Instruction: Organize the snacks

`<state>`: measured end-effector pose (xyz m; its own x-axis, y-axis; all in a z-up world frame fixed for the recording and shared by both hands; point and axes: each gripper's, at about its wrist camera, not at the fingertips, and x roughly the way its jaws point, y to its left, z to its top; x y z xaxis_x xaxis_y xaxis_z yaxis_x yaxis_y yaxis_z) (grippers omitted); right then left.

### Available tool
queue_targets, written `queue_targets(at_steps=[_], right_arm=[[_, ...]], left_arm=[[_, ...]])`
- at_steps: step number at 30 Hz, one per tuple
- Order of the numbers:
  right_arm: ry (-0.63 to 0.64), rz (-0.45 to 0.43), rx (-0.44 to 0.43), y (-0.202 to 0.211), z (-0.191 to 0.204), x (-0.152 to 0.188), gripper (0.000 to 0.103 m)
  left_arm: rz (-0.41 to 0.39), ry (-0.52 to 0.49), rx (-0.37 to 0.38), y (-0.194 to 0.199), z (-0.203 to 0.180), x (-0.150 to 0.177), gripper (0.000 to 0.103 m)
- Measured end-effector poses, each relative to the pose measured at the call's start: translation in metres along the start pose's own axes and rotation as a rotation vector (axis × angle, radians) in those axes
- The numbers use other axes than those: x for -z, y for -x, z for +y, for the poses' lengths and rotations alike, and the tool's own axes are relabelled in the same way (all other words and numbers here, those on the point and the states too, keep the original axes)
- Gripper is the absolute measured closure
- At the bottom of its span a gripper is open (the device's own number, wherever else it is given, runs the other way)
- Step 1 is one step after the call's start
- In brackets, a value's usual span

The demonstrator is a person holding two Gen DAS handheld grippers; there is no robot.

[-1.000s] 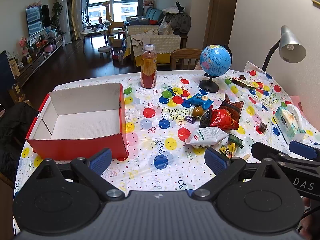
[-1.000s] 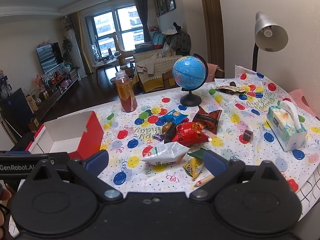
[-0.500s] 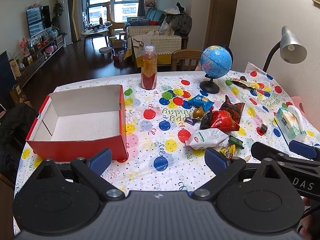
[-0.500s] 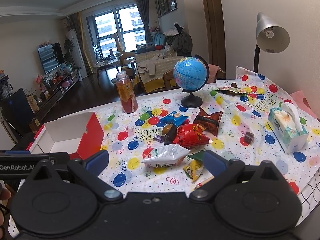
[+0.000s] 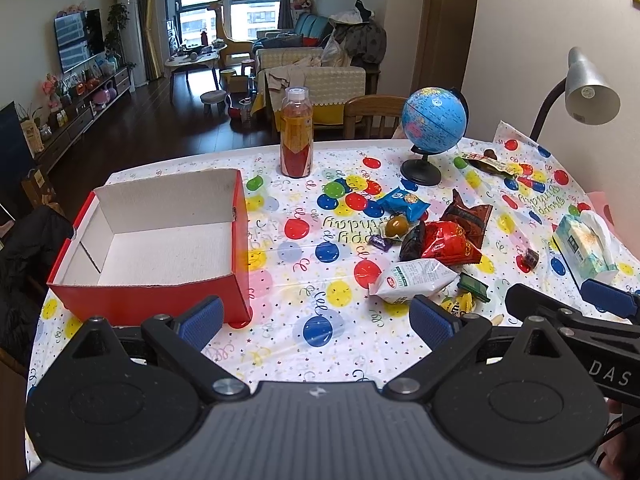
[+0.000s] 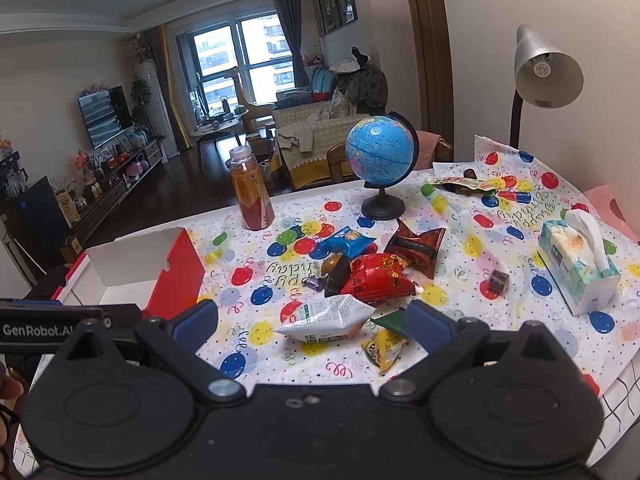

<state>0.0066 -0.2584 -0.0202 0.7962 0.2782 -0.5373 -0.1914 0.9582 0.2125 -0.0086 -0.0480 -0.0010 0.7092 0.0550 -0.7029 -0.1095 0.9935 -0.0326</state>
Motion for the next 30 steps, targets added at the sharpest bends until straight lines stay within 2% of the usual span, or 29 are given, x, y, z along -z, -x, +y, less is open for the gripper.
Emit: queue_targets(at_steps=[10, 16, 22, 30], right_arm=[[-0.034, 0.026, -0.02, -0.017, -0.03, 0.005, 0.005], [-0.074, 0.056, 0.021, -0.038, -0.052, 0.011, 0.008], [-0.118, 0.129, 0.075, -0.066, -0.075, 0.019, 0.018], [-0.232, 0.169, 0.133, -0.105, -0.11, 0.005, 0.021]], left_arm=[[0.037, -0.03, 0.005, -0.032, -0.031, -0.01, 0.003], [0.049, -0.058, 0.002, -0.065, -0.04, -0.019, 0.003], [0.074, -0.123, 0.05, -0.109, -0.052, -0.024, 0.003], [0.141, -0.214, 0.123, -0.167, -0.075, -0.027, 0.003]])
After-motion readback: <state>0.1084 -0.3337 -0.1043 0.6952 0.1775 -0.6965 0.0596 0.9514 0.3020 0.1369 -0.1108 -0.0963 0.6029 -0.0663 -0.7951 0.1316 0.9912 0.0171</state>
